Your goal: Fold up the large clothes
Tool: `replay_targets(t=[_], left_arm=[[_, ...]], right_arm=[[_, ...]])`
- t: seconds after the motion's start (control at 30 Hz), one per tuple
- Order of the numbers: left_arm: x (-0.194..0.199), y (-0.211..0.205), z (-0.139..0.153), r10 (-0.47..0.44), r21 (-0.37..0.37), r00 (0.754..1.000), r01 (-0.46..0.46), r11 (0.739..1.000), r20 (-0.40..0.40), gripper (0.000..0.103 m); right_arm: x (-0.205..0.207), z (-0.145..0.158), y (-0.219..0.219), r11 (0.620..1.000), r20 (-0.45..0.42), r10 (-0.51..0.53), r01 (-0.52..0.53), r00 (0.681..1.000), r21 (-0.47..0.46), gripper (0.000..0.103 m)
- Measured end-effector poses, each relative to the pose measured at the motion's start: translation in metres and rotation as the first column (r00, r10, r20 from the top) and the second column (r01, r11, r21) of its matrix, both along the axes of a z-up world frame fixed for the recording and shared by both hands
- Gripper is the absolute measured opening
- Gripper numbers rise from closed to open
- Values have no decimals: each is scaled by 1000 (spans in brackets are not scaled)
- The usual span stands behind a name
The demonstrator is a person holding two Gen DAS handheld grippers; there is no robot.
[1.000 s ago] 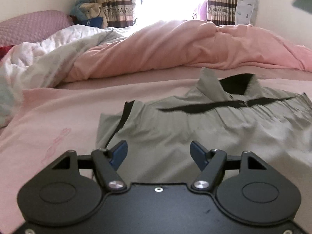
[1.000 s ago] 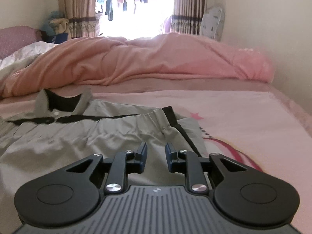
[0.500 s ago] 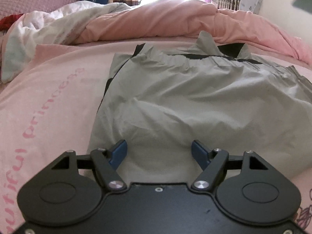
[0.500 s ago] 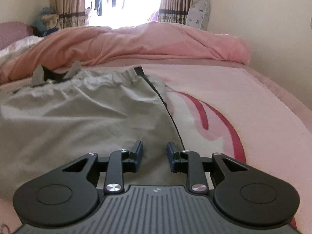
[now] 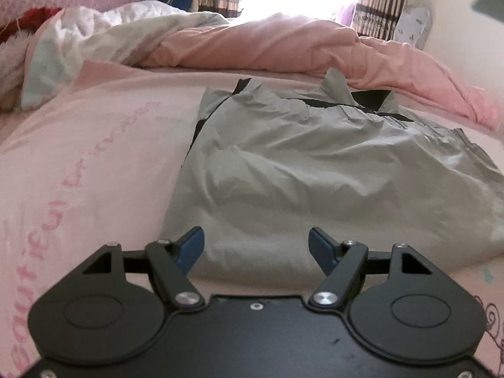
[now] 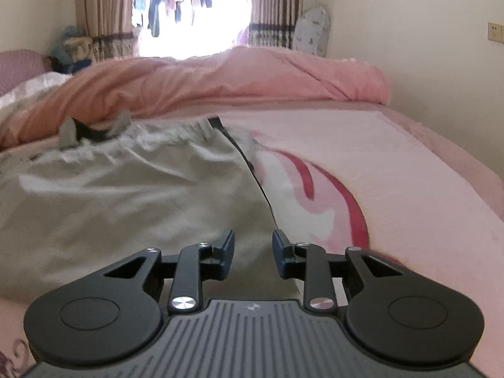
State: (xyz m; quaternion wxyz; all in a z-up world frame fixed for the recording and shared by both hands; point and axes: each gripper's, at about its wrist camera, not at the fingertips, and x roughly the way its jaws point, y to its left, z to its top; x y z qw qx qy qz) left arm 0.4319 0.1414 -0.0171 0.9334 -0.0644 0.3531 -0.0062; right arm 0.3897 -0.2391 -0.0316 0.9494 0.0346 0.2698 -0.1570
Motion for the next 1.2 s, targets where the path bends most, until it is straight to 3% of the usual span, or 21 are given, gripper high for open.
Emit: replay_targets(t=[0.13, 0.2, 0.33, 0.47, 0.63, 0.83, 1.0, 1.2], left_arm=[[1, 6, -18, 21, -25, 999, -22, 999, -41, 74], [-1, 7, -24, 20, -25, 1000, -21, 999, -17, 74], [-6, 9, -22, 33, -41, 999, -34, 999, -15, 74], [-16, 18, -15, 51, -93, 999, -52, 994, -12, 74], [-32, 28, -12, 69, -121, 997, -71, 990, -20, 74], [-50, 28, -12, 58, -157, 998, -60, 986, -13, 74], [-51, 42, -23, 116, -251, 993, -122, 960, -39, 76], [-39, 52, -30, 182, -366, 983, -171, 915, -4, 85]], right_arm=[[1, -15, -3, 1000, -31, -12, 11, 999, -11, 34], [2, -18, -4, 1000, -28, -14, 13, 1000, -8, 36], [4, -1, 11, 998, -25, -54, 54, 998, -21, 35], [-2, 25, 62, 996, 64, 87, -87, 994, -1, 35], [9, 34, 139, 962, 93, 268, -271, 959, 24, 35], [34, 16, 196, 947, 63, 319, -321, 946, 24, 35], [46, -13, 209, 955, -1, 295, -295, 955, -2, 35], [39, -22, 211, 953, 9, 302, -302, 953, -22, 35]])
